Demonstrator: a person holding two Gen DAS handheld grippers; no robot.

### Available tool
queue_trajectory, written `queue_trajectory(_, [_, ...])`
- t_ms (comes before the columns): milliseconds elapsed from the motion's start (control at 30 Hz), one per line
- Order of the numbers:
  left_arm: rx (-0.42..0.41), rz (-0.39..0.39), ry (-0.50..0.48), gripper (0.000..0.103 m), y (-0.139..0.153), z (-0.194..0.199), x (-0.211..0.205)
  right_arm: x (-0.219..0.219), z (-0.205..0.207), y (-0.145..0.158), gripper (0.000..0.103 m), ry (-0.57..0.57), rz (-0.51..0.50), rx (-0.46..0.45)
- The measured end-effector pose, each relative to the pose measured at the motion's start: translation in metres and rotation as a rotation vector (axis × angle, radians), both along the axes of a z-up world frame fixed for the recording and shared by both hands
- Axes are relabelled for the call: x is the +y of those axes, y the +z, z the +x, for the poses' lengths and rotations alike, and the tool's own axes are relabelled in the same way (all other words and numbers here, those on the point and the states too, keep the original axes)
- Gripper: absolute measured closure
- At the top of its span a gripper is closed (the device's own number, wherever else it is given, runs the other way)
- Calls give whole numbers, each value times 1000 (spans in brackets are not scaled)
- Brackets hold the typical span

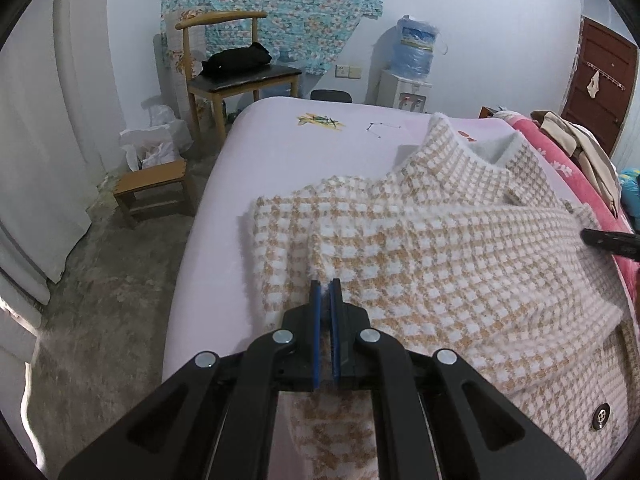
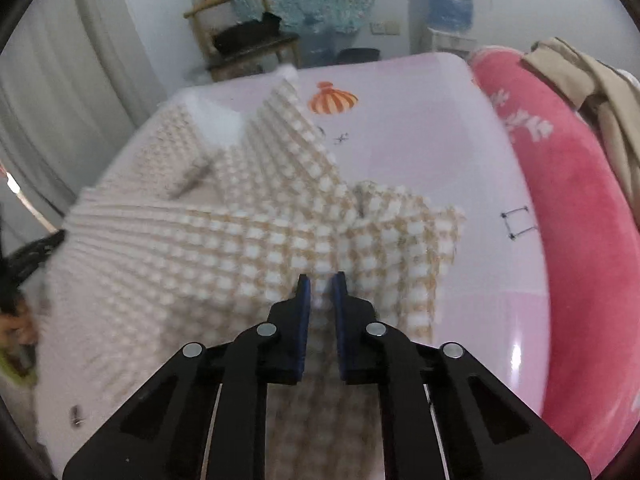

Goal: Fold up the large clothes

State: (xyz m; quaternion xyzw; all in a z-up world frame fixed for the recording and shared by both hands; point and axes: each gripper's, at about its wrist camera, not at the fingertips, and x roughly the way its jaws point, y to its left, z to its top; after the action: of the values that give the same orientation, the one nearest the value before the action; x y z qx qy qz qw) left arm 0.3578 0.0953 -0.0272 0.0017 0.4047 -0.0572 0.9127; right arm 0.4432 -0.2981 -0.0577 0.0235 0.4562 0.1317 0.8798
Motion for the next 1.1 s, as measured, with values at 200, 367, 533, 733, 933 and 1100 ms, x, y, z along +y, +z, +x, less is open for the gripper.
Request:
queue_trajectory(200, [4, -7, -11, 98, -1, -4, 3, -2, 7, 10, 94, -43, 28, 12])
queue_trajectory(367, [-23, -86, -16, 94, 13, -11, 17, 13, -14, 38, 89, 21, 55, -51])
queue_trajectory(533, [-124, -78, -92, 94, 37, -27, 0, 63, -27, 49, 69, 224, 74, -41])
queue_trajectory(733, [13, 22, -135, 94, 9, 0, -42, 133, -20, 10, 66, 336, -103, 25])
queue_trajectory(933, [27, -28, -110, 91, 3, 6, -33, 126, -15, 21, 64, 273, -63, 15])
queue_trajectory(1100, [40, 6, -85, 89, -2, 12, -27, 120, 3, 6, 60, 174, -174, 6])
